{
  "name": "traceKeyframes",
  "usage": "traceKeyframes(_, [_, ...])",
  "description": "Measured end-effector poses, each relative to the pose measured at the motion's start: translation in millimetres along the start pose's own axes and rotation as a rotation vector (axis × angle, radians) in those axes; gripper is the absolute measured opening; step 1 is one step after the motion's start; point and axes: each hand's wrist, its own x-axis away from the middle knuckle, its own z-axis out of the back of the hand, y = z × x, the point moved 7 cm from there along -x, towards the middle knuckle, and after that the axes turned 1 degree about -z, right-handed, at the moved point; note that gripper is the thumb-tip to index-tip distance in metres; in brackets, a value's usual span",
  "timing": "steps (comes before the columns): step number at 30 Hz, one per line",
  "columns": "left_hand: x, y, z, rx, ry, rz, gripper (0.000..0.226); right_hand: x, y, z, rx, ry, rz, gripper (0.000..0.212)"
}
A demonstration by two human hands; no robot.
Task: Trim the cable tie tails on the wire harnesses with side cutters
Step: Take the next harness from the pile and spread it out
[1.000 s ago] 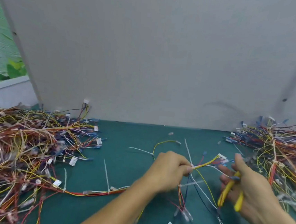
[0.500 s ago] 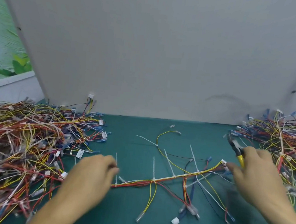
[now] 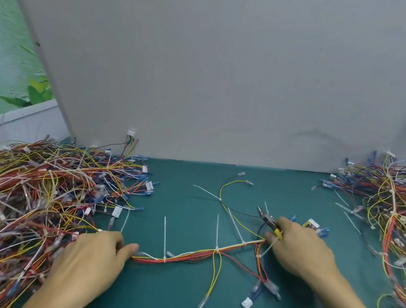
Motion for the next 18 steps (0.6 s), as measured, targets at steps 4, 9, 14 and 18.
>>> traceKeyframes(4, [16,22,24,0.139,0.237,-0.08,0.019,12,8,4,0.036,0.065,-0.025,0.021])
traceKeyframes(9, [15,53,31,0.67,0.359,-0.25,0.036,22,24,11,-0.119,0.097,-0.118,0.015])
traceKeyframes(14, [-20,85,-18,1.419,-0.025,-0.04,0.036,31,34,21,-0.346,0.226,-0.132,0.028])
traceKeyframes(18, [-29,91,-48,1.617,-0.152,0.057,0.026,34,35,34,-0.482,0.399,-0.099,0.03])
